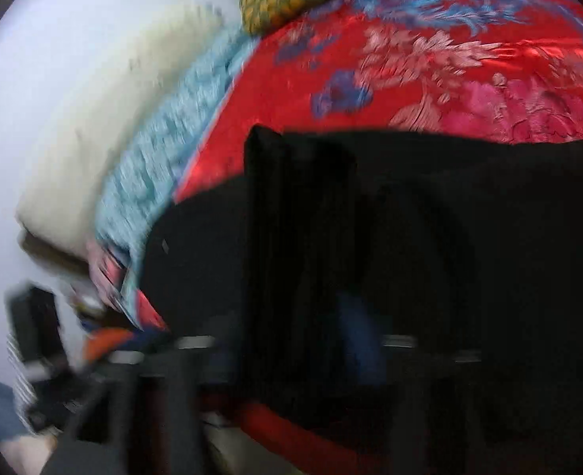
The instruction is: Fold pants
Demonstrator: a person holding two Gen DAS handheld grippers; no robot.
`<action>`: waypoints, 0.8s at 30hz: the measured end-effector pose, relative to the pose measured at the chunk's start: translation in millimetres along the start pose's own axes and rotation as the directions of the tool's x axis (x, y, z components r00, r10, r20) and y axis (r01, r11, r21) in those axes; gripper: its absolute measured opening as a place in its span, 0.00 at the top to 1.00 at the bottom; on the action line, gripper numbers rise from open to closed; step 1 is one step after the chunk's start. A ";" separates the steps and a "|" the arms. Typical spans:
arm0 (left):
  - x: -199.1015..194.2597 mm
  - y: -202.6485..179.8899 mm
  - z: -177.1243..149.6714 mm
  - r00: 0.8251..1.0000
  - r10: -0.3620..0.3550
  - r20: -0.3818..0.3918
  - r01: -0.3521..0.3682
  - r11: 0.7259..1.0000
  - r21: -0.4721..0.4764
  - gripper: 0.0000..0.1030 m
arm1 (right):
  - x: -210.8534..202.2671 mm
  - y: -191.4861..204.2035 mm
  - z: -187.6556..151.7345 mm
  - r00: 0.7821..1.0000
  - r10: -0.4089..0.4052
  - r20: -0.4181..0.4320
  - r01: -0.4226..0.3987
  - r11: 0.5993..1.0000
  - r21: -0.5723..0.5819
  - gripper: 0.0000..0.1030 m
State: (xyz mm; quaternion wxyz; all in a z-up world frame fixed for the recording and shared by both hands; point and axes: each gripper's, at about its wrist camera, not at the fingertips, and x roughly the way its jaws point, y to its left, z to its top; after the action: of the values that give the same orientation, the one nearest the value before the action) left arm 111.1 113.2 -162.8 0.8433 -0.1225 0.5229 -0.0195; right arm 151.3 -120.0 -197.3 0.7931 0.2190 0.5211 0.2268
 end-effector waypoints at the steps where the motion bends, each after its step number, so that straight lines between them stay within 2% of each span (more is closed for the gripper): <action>1: -2.6 0.2 0.7 1.000 -0.012 0.006 0.012 1.000 -0.003 0.08 | -7.3 3.9 -1.0 1.000 -0.022 -0.001 0.022 0.999 -0.036 0.22; 3: -10.4 -4.9 1.7 0.998 -0.056 0.028 0.056 0.998 0.003 0.08 | -34.6 9.8 -6.6 0.998 -0.048 0.031 0.052 0.991 -0.127 0.22; 5: -16.0 -17.6 1.8 0.993 -0.111 0.041 0.110 0.993 0.041 0.08 | -69.8 7.7 -17.3 0.992 -0.096 0.081 0.111 0.970 -0.214 0.14; 6: -16.6 -31.4 2.1 0.988 -0.152 0.039 0.149 0.985 0.087 0.08 | -92.2 3.1 -26.7 0.983 -0.133 0.125 0.161 0.955 -0.249 0.09; 8: -9.4 -61.1 4.3 0.979 -0.202 -0.002 0.199 0.963 0.183 0.11 | -123.7 -14.0 -41.0 0.970 -0.166 0.176 0.208 0.944 -0.257 0.06; 9: -1.0 -78.7 5.5 0.977 -0.211 -0.039 0.214 0.948 0.233 0.20 | -137.7 -22.7 -47.4 0.963 -0.183 0.199 0.228 0.944 -0.238 0.06; 11: 20.9 -104.8 7.7 0.974 -0.192 -0.117 0.219 0.932 0.289 0.32 | -157.8 -38.2 -54.7 0.950 -0.202 0.240 0.246 0.955 -0.169 0.06; 12: 36.5 -114.8 10.8 0.975 -0.161 -0.153 0.201 0.933 0.298 0.37 | -169.7 -40.6 -60.9 0.945 -0.205 0.254 0.246 0.959 -0.142 0.06; 14: 52.8 -121.9 14.6 0.975 -0.135 -0.178 0.183 0.941 0.285 0.42 | -187.0 -49.9 -70.1 0.937 -0.205 0.284 0.238 0.967 -0.089 0.06; 16: 67.3 -128.3 17.3 0.971 -0.125 -0.202 0.179 0.945 0.273 0.65 | -195.6 -54.9 -79.9 0.928 -0.211 0.308 0.242 0.968 -0.066 0.06; 17: 75.6 -131.1 18.4 0.969 -0.105 -0.222 0.165 0.948 0.273 0.97 | -198.9 -54.8 -82.5 0.924 -0.215 0.315 0.247 0.967 -0.066 0.06; 19: 80.7 -126.7 19.1 0.969 -0.096 -0.227 0.151 0.960 0.238 0.97 | -205.7 -57.7 -86.3 0.913 -0.231 0.335 0.269 0.961 -0.070 0.06; 22: 54.0 -119.6 22.2 0.976 -0.134 -0.170 0.170 0.961 0.218 0.98 | -214.2 -59.5 -87.7 0.889 -0.260 0.377 0.307 0.949 -0.070 0.06; 24: 34.1 -112.0 25.5 0.984 -0.131 -0.122 0.157 0.958 0.240 0.98 | -221.6 -60.6 -88.3 0.869 -0.277 0.409 0.330 0.942 -0.064 0.06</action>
State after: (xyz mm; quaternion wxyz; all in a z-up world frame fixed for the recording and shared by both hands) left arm 159.8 4.0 -156.5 0.8198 -0.0524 0.5495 -0.1527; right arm -1.0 -289.0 -103.4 0.9201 0.1225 0.3624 0.0842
